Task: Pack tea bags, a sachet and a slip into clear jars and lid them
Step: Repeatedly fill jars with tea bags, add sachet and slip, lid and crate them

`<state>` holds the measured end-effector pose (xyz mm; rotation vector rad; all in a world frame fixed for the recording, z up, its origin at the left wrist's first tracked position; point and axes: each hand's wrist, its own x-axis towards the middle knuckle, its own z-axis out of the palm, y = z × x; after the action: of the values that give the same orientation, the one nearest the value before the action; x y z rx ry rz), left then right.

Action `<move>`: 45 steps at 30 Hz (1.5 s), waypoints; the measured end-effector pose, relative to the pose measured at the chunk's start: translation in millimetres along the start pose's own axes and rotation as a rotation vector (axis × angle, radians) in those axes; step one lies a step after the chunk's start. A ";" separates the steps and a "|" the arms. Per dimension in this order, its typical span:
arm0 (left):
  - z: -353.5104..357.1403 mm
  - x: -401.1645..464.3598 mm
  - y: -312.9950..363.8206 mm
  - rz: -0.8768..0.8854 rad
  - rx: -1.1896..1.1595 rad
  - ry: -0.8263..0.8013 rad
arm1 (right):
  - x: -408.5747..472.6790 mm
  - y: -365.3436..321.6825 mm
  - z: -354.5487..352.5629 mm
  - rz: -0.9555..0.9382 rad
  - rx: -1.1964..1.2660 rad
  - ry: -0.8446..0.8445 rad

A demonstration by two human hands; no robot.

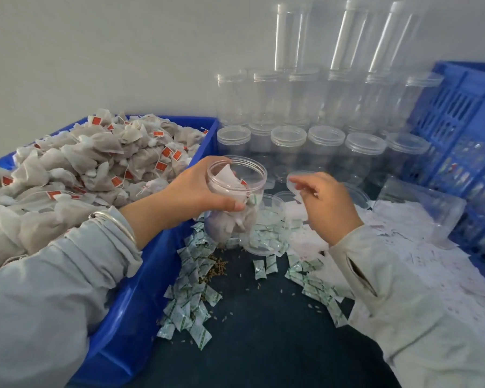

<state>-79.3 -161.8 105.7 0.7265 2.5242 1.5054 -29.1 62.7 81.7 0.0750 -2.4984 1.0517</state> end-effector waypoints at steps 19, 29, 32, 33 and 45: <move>1.0 -0.3 -0.1 -0.038 -0.018 0.000 | -47.6 52.8 21.8 0.029 -0.696 -0.413; 0.4 -1.1 1.6 -0.050 0.040 -0.014 | -39.0 65.4 26.3 0.174 -0.817 -0.439; -0.2 -1.1 1.8 -0.049 0.040 -0.027 | -38.8 66.2 25.3 0.184 -0.718 -0.406; -0.4 -1.1 1.6 -0.049 0.039 -0.031 | -39.6 66.1 24.8 0.183 -0.690 -0.391; 0.0 -0.6 0.9 -0.051 0.043 -0.033 | -30.8 42.9 -2.9 0.095 -0.259 0.062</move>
<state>-78.5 -161.7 106.4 0.6807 2.5379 1.4164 -9.1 91.7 42.3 -0.1520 -2.5787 0.7452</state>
